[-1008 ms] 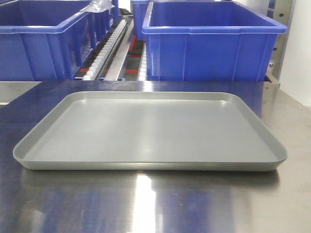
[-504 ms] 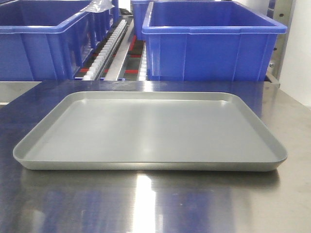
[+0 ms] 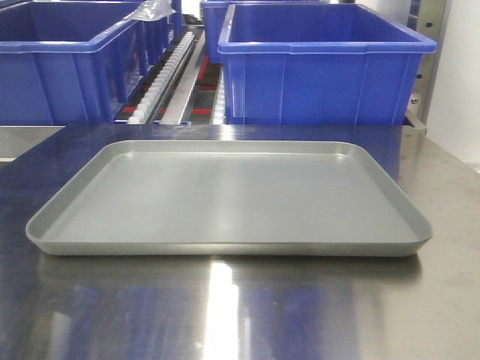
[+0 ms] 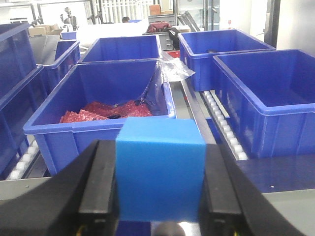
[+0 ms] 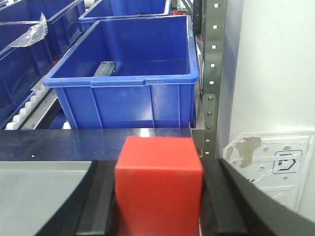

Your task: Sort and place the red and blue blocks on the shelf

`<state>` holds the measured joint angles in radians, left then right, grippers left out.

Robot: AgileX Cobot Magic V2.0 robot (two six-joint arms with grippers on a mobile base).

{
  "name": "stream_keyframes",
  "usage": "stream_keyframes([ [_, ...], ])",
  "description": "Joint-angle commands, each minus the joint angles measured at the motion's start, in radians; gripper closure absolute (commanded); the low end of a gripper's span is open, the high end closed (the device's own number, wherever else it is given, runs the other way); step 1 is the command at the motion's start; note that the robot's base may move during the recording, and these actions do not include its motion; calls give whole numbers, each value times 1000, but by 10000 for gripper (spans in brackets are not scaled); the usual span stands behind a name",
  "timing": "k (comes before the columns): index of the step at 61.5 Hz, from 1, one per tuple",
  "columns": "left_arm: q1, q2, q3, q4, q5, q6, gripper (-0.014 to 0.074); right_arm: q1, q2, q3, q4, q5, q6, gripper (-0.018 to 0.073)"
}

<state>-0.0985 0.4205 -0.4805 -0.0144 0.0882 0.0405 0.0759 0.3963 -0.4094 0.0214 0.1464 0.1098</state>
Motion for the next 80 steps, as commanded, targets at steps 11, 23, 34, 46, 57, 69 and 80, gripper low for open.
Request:
stream_keyframes([
  [11, 1, 12, -28, -9, -88, -2, 471, -6, 5, -28, -8, -85, -7, 503],
  [23, 1, 18, -28, -9, -88, -2, 471, -6, 5, -28, -8, -85, -7, 503],
  [34, 1, 18, -28, -9, -88, -2, 471, -6, 5, -28, -8, -85, -7, 503],
  [46, 1, 18, -28, -9, -88, -2, 471, -6, 5, -28, -8, -85, -7, 503],
  [57, 1, 18, -28, -9, -88, -2, 471, -6, 5, -28, -8, -85, -7, 503],
  [69, 1, 18, -28, -9, -88, -2, 471, -6, 5, -28, -8, -85, -7, 503],
  [80, 1, 18, -28, -9, -88, -2, 471, -6, 5, -28, -8, -85, -7, 503],
])
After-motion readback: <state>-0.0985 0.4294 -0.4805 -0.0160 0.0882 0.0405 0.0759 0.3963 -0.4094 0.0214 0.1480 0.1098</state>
